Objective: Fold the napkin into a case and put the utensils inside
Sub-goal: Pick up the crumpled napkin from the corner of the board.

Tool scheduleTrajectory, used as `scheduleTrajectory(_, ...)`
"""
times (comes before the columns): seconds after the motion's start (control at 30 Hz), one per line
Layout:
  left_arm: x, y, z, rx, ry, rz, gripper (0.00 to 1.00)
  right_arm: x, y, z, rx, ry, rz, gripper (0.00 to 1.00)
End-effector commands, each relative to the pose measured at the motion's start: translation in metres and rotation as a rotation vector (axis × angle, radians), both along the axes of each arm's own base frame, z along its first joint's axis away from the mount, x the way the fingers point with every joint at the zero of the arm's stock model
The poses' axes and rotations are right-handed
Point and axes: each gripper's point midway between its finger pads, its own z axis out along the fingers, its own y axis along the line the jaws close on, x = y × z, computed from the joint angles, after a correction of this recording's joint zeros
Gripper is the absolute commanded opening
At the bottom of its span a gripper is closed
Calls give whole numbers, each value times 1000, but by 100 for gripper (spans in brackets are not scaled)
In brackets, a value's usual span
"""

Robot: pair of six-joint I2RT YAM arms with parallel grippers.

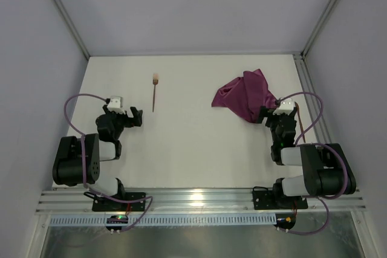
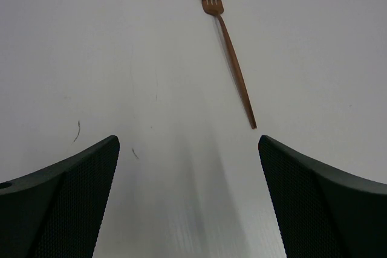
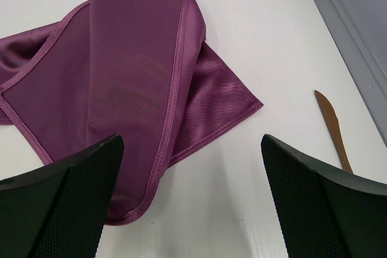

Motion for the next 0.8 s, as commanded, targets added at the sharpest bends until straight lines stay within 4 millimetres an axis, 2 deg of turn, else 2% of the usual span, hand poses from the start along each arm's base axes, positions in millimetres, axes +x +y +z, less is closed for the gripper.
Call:
scheduleTrajectory(0.0,7,3,17,29,-62,2,99,10,-1,26,18,-87,1,99)
scheduleTrajectory(0.03,7,2,17,28,-61,0,99,10,-1,34,22,-111,1,99)
scheduleTrajectory(0.07,7,2,17,28,-61,0,99,10,1,29,22,-55,7,99)
scheduleTrajectory(0.13,8,2,17,28,-63,0,99,11,-5,44,32,-16,-30,99)
scheduleTrajectory(0.17,8,2,17,28,-63,0,99,13,-8,73,61,-29,-57,99)
scheduleTrajectory(0.2,8,2,17,27,-62,-1,99,14,-8,88,103,-49,-71,99)
scheduleTrajectory(0.23,8,3,17,29,-62,0,99,18,-4,122,120,-103,-49,99)
scheduleTrajectory(0.27,8,2,17,29,-62,-1,99,16,-2,116,134,-38,-50,99)
scheduleTrajectory(0.33,7,2,17,27,-62,-3,97,18,0,116,190,24,-64,99)
scheduleTrajectory(0.37,6,-2,17,24,-63,-28,96,21,1,109,203,125,-79,98)
scheduleTrajectory(0.4,6,-4,21,29,-76,-37,90,23,1,104,214,177,-91,96)
scheduleTrajectory(0.43,7,-4,26,38,-91,-39,88,29,2,112,234,201,-100,96)
scheduleTrajectory(0.47,4,-4,19,42,-56,-41,87,24,3,81,228,340,-114,96)
scheduleTrajectory(0.57,5,-4,20,33,-64,-39,88,28,6,64,210,456,-107,96)
scheduleTrajectory(0.6,7,4,20,45,-60,6,88,30,7,49,206,506,-107,96)
scheduleTrajectory(0.63,8,6,26,32,-80,20,89,33,8,46,201,523,-96,96)
scheduleTrajectory(0.67,5,0,22,-2,-27,-11,90,33,11,40,201,548,-85,96)
scheduleTrajectory(0.7,5,9,26,-33,40,6,91,35,11,27,197,588,-88,96)
scheduleTrajectory(0.73,23,10,98,-13,-51,-17,91,38,11,23,194,599,-90,96)
scheduleTrajectory(0.77,13,5,90,-18,74,-44,87,39,10,17,194,614,-93,96)
